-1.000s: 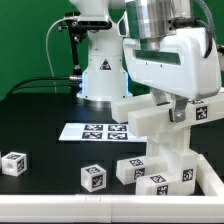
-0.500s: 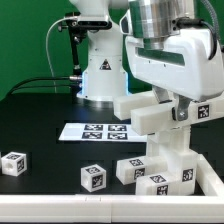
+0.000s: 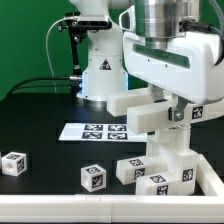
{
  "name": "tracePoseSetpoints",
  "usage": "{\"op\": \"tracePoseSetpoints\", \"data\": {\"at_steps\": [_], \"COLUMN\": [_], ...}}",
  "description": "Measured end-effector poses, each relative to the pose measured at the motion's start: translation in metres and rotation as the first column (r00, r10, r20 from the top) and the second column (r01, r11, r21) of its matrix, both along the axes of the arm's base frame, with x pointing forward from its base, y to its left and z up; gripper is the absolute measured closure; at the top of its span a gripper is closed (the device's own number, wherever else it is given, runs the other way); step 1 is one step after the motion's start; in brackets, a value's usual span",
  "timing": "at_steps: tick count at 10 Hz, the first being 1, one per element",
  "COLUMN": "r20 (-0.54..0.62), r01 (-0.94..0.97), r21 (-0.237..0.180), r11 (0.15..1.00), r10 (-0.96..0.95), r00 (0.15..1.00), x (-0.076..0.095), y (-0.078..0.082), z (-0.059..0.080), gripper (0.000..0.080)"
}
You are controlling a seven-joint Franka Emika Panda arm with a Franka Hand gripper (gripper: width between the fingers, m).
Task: Assemble chair
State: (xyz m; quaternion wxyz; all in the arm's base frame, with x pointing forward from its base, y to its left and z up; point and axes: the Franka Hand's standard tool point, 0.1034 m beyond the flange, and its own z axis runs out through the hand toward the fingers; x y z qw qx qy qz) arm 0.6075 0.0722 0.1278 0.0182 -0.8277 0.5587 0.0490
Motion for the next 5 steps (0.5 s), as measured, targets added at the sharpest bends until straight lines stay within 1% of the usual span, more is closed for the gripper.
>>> {"op": "tracePoseSetpoints", "data": {"at_steps": [2,3,4,5], "r20": [0.007,0.015,0.018,0.016], "r01": [0.032,0.032,0.034,0.030], "r21": [-0.007,-0.006,-0.006,-0.008], "r11": [0.999,0.999,0.999,1.000], "r10": [-0.032,-0.032,-0.033,-0.030], "r00": [0.999,0.999,0.999,0.999], "x": [0.003,0.006,0.007,0.006], "y": [0.015,0.018,0.020,0.018], "z": [0.004,0.008,0.009,0.006], "gripper": [0.0511,0.0511,0.0511,0.0511]}}
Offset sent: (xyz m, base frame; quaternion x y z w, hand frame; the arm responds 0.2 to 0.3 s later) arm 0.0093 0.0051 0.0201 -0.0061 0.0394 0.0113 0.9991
